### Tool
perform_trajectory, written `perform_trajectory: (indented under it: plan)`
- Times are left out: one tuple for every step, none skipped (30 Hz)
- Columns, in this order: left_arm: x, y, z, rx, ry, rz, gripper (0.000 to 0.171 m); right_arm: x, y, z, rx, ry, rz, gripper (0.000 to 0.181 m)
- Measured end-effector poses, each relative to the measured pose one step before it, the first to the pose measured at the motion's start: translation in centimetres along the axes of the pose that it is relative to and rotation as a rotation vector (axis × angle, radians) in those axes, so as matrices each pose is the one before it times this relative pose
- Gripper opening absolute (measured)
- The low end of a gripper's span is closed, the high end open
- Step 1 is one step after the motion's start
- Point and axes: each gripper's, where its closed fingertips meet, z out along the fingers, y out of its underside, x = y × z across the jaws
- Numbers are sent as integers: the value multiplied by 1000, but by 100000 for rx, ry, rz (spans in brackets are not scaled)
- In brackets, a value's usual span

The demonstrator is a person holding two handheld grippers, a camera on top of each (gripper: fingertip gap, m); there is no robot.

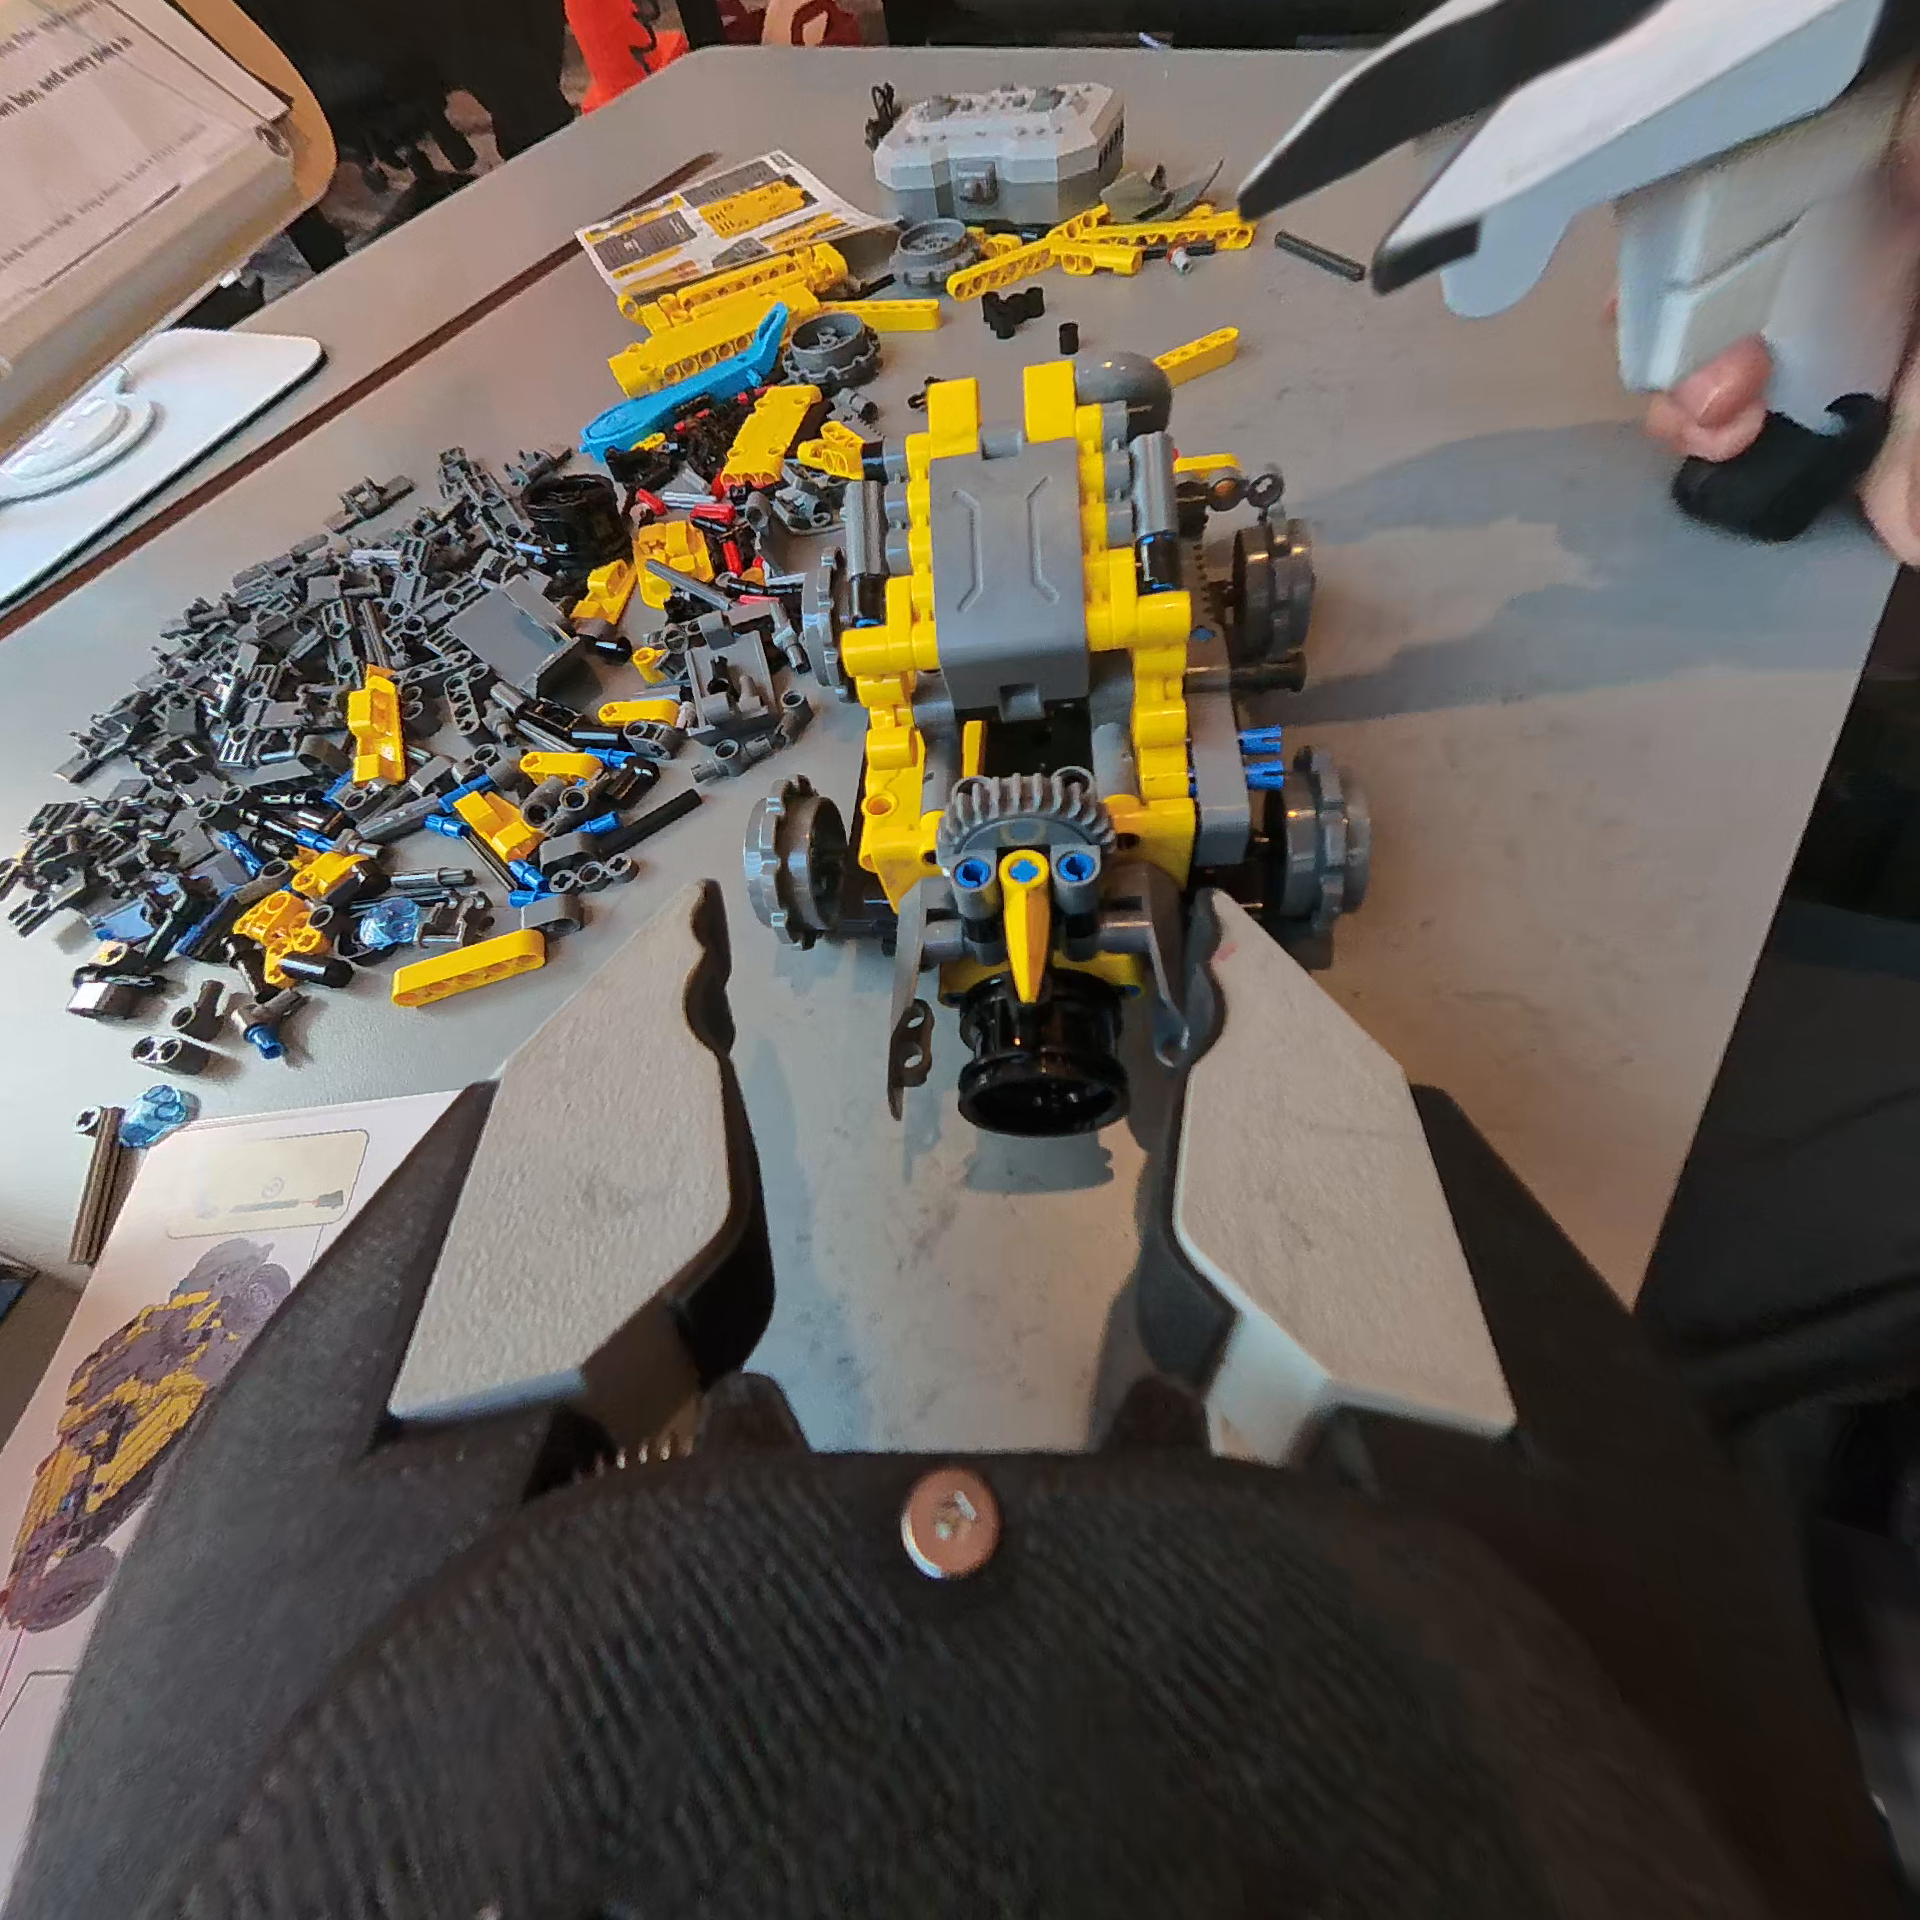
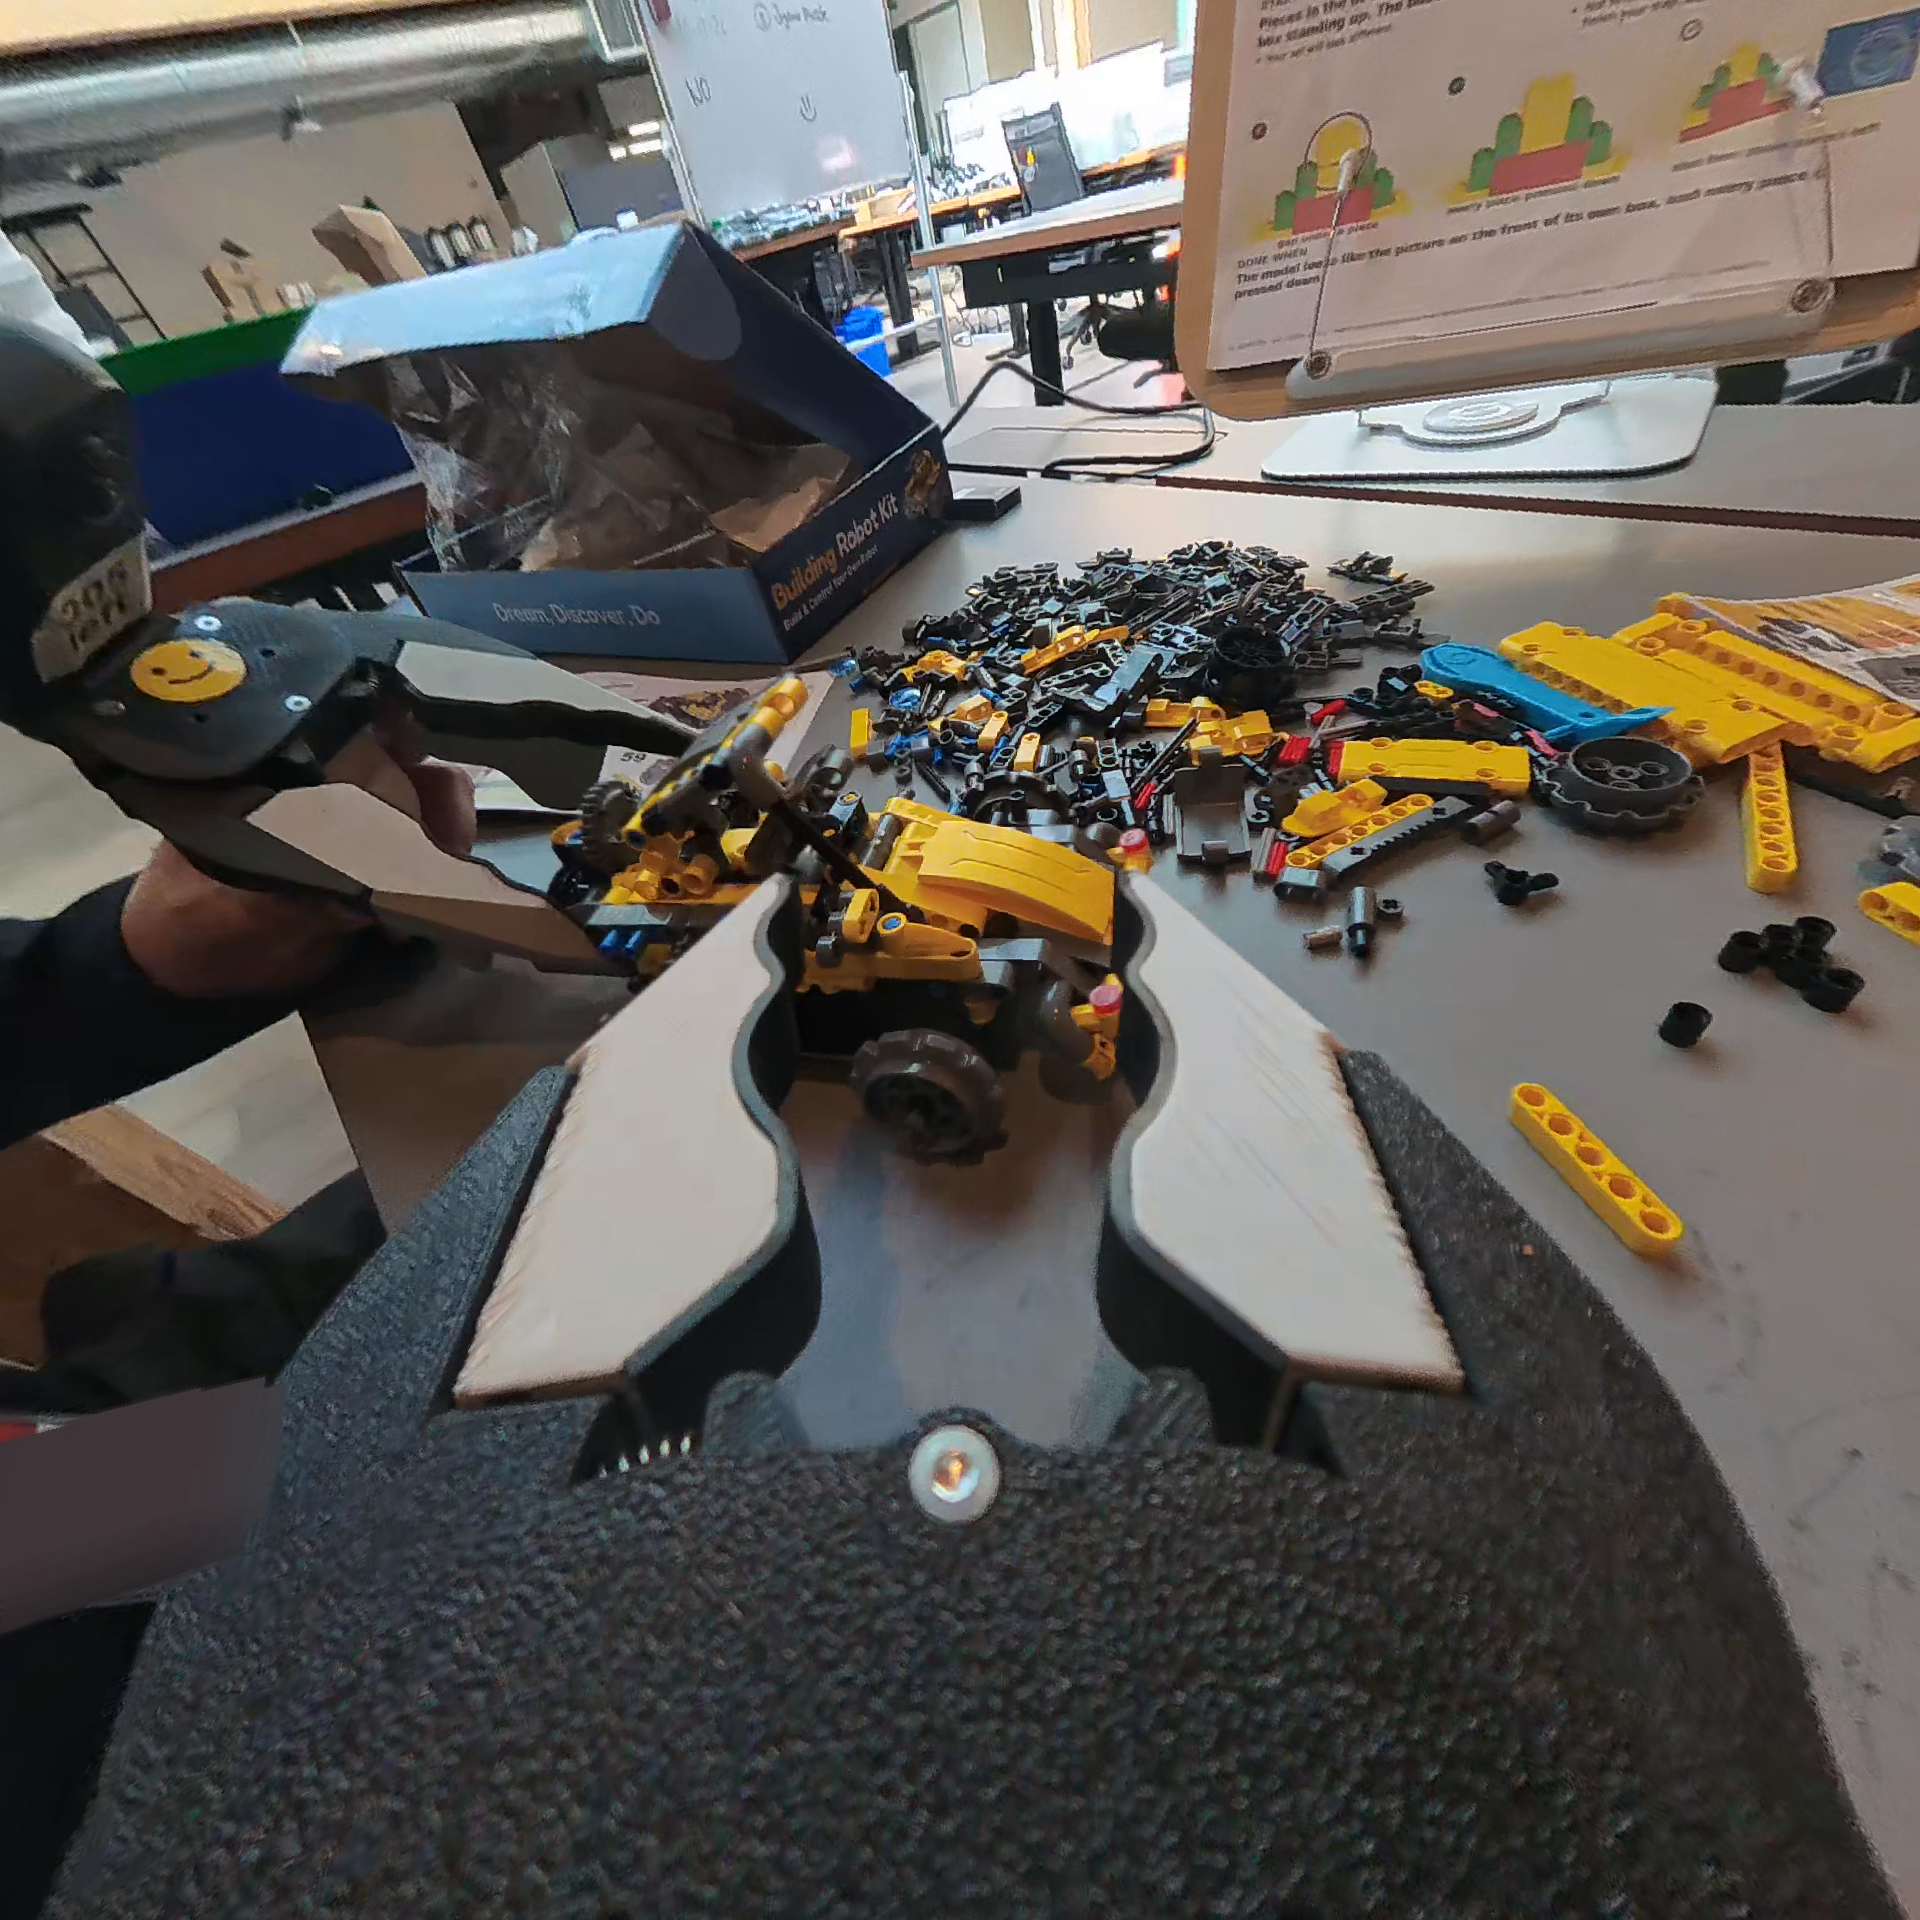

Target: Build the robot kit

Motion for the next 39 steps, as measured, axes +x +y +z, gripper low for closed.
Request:
perform_trajectory:
  plan:
    - [36, -95, -83, 858, 99, 185, 84, -92, 241, 204, -1860, 801, -1717, 58]
    - [19, -87, -86, 745, -93, 342, 83, -71, 241, 216, -1892, 734, -1470, 58]
    - [44, -74, -40, 555, -31, 411, 81, -62, 223, 178, -1719, 667, -1385, 58]
    - [73, -7, 21, -67, 241, 507, 80, -107, 157, 131, -1187, 205, -1203, 58]
    - [47, 63, 73, -628, 152, 356, 80, -76, 86, 72, -694, 82, -722, 58]
    - [28, 59, 57, -499, 72, 276, 81, 32, 12, 15, -160, 502, -234, 58]
    - [5, -24, 23, 46, -68, 256, 80, 60, -61, -60, 451, 406, 97, 58]
    - [-12, -53, -13, 351, -83, 44, 80, 102, -97, -93, 772, 538, 412, 58]
    - [-21, -46, -38, 413, 91, -276, 79, 103, -92, -92, 763, 370, 534, 58]
    - [-13, -45, -43, 349, 209, -453, 78, 24, -104, -98, 790, -164, 408, 58]
    - [-32, -11, -25, 174, 152, -492, 78, -12, -97, -96, 771, -189, 288, 58]
    - [-10, 17, 5, -83, 172, -352, 79, 11, -71, -95, 623, -54, 288, 58]
    - [6, 8, 9, -71, 173, -145, 78, -101, -79, -84, 653, -919, 195, 58]
    - [20, 2, -1, -11, 148, 12, 78, -126, -76, -71, 586, -1410, 564, 58]
    - [18, 1, -9, 20, 104, 76, 78, 12, -45, -66, 447, -772, 1158, 58]
    - [25, -12, -20, 78, 121, 104, 77, 63, -79, -95, 628, -454, 1309, 58]
    - [32, 2, 3, 35, 147, 144, 76, 67, -138, -115, 1076, -321, 937, 58]
    - [26, 1, 1, -56, 110, 150, 76, 111, -104, -95, 814, -50, 1057, 58]
    - [41, -6, -25, 122, 138, 195, 75, 125, -24, -18, 209, 75, 1127, 58]
    - [22, -17, -9, 173, 99, 128, 74, 53, 32, 18, -225, -302, 835, 58]
    - [30, -8, -16, 65, 273, -80, 74, 42, 43, 38, -355, 44, 444, 58]
    - [0, 18, 6, -82, 312, -361, 74, 31, 51, 45, -394, 216, 78, 58]
    - [12, 22, 10, -95, 553, -461, 73, 1, 52, 45, -473, 240, -219, 58]
    - [15, 14, 4, -108, 543, -553, 73, -20, 74, 55, -580, 307, -439, 58]
    - [-21, 7, -23, 113, 358, -627, 73, -5, 97, 65, -679, 481, -508, 58]
    - [2, -47, -55, 428, 435, -493, 72, 12, 100, 83, -828, 619, -507, 58]
    - [25, -66, -72, 643, 494, -314, 70, -10, 121, 105, -935, 562, -601, 58]
    - [14, -74, -72, 685, 320, -227, 69, -89, 131, 115, -1019, 26, -783, 58]
    - [-33, -86, -89, 765, -38, -312, 68, -144, 165, 137, -1290, -406, -788, 58]
    - [0, -80, -84, 775, 195, -293, 65, -156, 193, 178, -1569, -530, -694, 58]
    - [-10, -57, -63, 584, 204, -358, 64, -163, 215, 174, -1638, -645, -603, 58]
    - [-41, -43, -47, 393, 52, -464, 63, -108, 190, 170, -1487, -356, -565, 58]
    - [-14, -30, -40, 324, 204, -371, 62, -69, 140, 123, -1140, 25, -606, 58]
    - [-4, -15, -22, 177, 180, -215, 62, -92, 97, 79, -727, -16, -747, 58]
    - [6, 4, 6, -58, 71, -64, 62, -91, 32, 34, -312, 73, -855, 58]
    - [21, 16, -3, -58, 35, 70, 62, -71, -8, -5, 34, 237, -859, 58]
    - [12, -4, -1, 24, 0, 117, 62, -72, -47, -34, 332, 161, -800, 58]
    - [11, 11, 3, -15, 93, 43, 62, -64, -49, -37, 396, 93, -629, 58]
    - [-1, 5, -1, -33, 41, -52, 62, -47, -47, -50, 348, -3, -360, 58]
